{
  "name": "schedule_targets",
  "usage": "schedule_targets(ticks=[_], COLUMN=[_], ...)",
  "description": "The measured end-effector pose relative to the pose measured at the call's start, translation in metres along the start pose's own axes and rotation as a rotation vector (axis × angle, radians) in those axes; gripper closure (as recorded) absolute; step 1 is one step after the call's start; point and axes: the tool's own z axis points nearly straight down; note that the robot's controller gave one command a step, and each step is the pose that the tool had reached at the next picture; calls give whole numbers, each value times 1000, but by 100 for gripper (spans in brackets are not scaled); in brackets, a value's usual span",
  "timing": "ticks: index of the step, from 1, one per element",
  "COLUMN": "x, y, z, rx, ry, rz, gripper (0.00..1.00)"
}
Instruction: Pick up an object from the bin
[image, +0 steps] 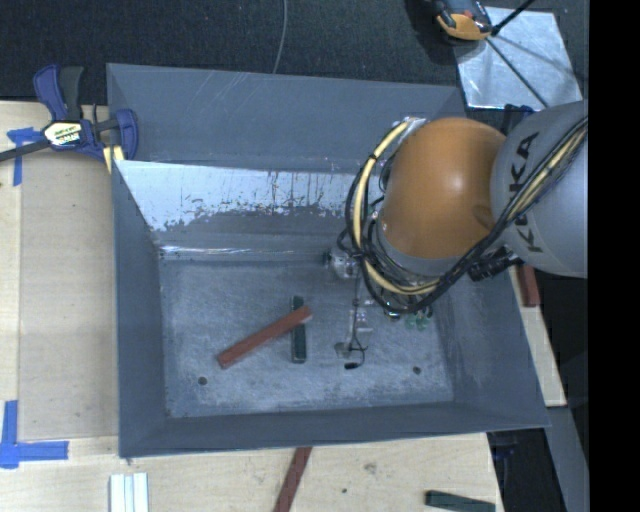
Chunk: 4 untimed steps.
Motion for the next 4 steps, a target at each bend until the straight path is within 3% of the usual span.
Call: schedule_targets(ticks=[1,2,3,4], x=[-2,-42,-37,-48], y=[0,20,52,59], z=[-4,46,87,121], rx=[0,-1,1,0], ry=[-8,-20,-6,-9], rz=[1,-18,-235,-434], gripper=[0,0,0,100])
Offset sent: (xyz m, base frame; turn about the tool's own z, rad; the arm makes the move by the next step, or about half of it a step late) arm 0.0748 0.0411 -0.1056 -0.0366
